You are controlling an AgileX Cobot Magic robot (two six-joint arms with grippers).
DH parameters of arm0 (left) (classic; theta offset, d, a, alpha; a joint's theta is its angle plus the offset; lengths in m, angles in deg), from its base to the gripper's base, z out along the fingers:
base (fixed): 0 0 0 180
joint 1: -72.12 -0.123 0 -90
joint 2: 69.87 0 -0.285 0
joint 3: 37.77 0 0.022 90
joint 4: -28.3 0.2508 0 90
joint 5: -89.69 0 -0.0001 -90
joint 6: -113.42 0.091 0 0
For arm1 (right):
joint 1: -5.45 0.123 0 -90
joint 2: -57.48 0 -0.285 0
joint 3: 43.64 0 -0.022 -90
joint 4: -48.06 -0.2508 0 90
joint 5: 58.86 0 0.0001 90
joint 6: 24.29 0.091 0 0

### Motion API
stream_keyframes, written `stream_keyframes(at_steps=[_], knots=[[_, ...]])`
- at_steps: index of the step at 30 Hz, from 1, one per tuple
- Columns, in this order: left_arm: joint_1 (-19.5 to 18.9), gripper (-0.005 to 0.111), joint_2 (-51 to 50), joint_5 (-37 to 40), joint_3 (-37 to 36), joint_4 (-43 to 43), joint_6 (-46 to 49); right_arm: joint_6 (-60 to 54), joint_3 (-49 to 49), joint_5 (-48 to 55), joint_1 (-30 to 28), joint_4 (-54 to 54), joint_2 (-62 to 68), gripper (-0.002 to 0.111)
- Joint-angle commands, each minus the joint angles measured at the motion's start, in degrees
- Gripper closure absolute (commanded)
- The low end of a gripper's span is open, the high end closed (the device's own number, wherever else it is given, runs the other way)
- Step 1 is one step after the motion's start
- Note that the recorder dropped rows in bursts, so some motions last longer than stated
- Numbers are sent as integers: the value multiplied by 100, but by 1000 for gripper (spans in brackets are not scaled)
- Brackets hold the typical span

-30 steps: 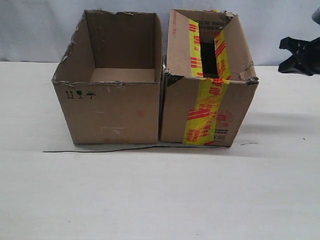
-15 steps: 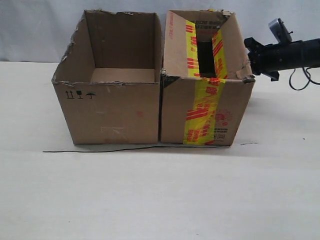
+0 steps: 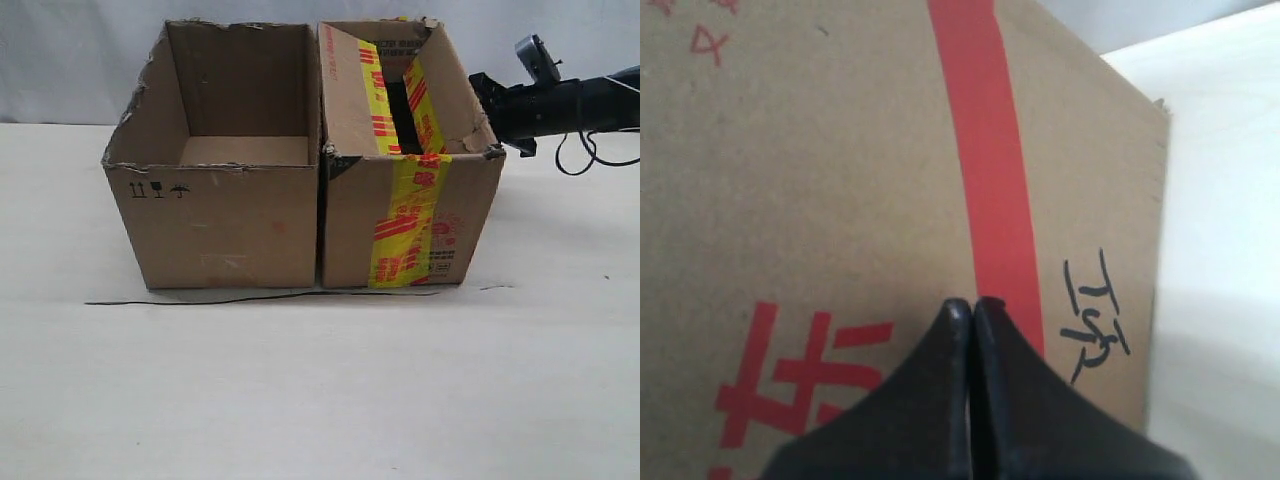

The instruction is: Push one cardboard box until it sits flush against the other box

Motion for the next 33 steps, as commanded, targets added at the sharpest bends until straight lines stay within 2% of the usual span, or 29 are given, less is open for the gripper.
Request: stream_keyframes(at_steps=[1, 14, 22, 33], knots=[[46, 107, 5, -69, -9, -39, -23, 38, -18, 285, -119, 59, -39, 108], [46, 107, 5, -69, -9, -39, -23, 362, -18, 762, -685, 347, -233, 108], [46, 107, 5, -69, -9, -39, -23, 180, 219, 1453, -693, 102, -233, 108], [46, 107, 5, -69, -9, -39, -23, -518, 1156, 1411, -575, -671, -233, 108]])
